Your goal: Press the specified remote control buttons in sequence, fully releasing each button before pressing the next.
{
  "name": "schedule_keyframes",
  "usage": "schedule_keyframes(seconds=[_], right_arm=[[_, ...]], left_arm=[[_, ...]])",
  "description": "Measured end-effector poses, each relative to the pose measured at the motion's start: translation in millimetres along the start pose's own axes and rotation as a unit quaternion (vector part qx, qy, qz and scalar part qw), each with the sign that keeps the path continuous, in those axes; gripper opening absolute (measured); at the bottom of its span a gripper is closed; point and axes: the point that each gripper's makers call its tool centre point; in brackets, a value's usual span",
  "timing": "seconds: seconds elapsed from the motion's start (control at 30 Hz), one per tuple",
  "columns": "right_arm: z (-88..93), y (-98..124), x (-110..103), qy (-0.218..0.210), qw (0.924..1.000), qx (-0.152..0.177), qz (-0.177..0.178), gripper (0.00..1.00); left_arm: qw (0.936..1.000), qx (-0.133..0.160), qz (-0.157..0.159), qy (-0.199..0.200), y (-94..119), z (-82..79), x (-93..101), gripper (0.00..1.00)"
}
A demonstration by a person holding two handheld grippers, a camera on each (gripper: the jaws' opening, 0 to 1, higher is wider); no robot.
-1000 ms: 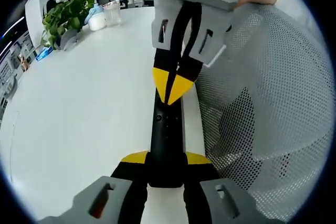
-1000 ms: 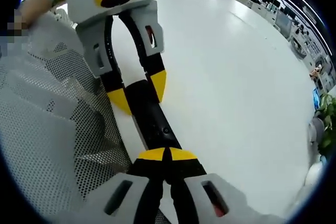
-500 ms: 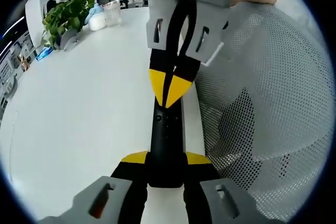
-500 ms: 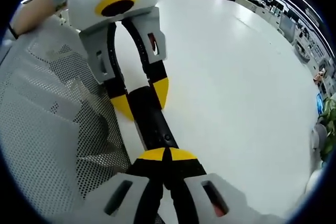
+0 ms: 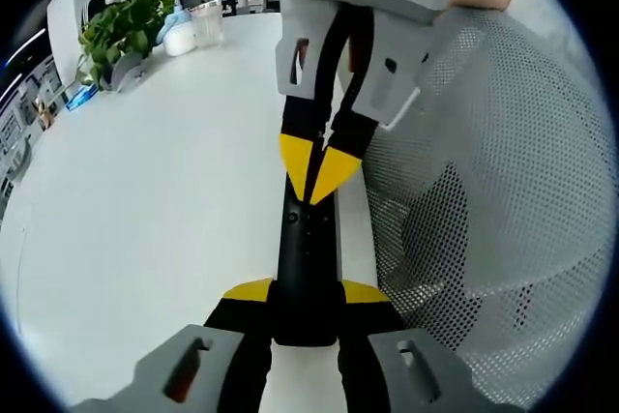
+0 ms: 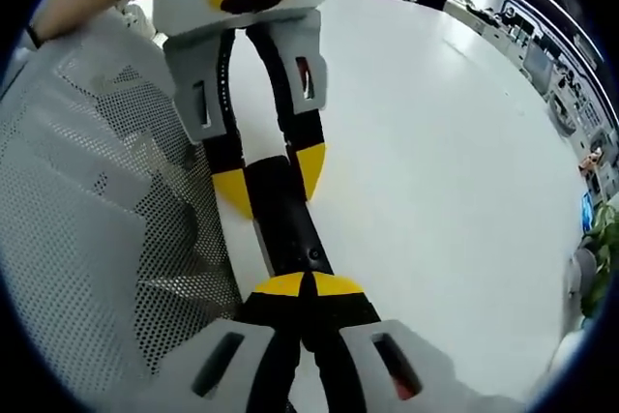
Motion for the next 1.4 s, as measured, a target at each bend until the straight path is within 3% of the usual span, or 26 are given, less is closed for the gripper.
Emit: schedule_keyframes(seconds=[0.4,0.5,0.63,0.73,0.93,1.17,1.4], right_arm=[[0.8,0.7,0.8,-0.003,1.0000,0.001,-0.005,0.00],[0.7,1.5,2.7,-0.021,0.9997,0.005,-0.011,0.00],[7.5,4.0,15.3,-0.018,0.9996,-0.009,0.022,0.00],[8.6,4.8,16.5,-0.035,0.9992,-0.007,0.019,0.00],[6.0,3.4,12.6,-0.025,0.9995,-0.007,0.018,0.00],[7.0,2.9,14.0,-0.055,0.9983,0.002,0.017,0.00],[7.2,2.1,13.9,-0.050,0.9984,-0.002,0.026,0.00]], left_arm=[[1.0000,0.000,-0.001,0.001,-0.4,-0.4,-0.5,0.19],[1.0000,0.002,-0.002,0.003,-0.3,-0.4,-0.6,0.19],[1.0000,0.002,-0.001,0.003,-0.2,-0.5,-0.2,0.19],[1.0000,0.002,-0.001,0.003,-0.2,-0.4,-0.2,0.19],[1.0000,0.002,0.000,0.003,0.1,-0.3,-0.3,0.19],[1.0000,0.002,0.000,0.004,0.2,-0.2,-0.1,0.19],[1.0000,0.002,0.000,0.004,-0.1,-0.2,0.0,0.19]])
Point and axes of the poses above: the point that each gripper's makers call its tool centre point, and the gripper's own axes: y roughly backward along the fingers, x roughly to its right, z roughly out of its underside, and after that the axes turned 3 degrees about x, right-handed
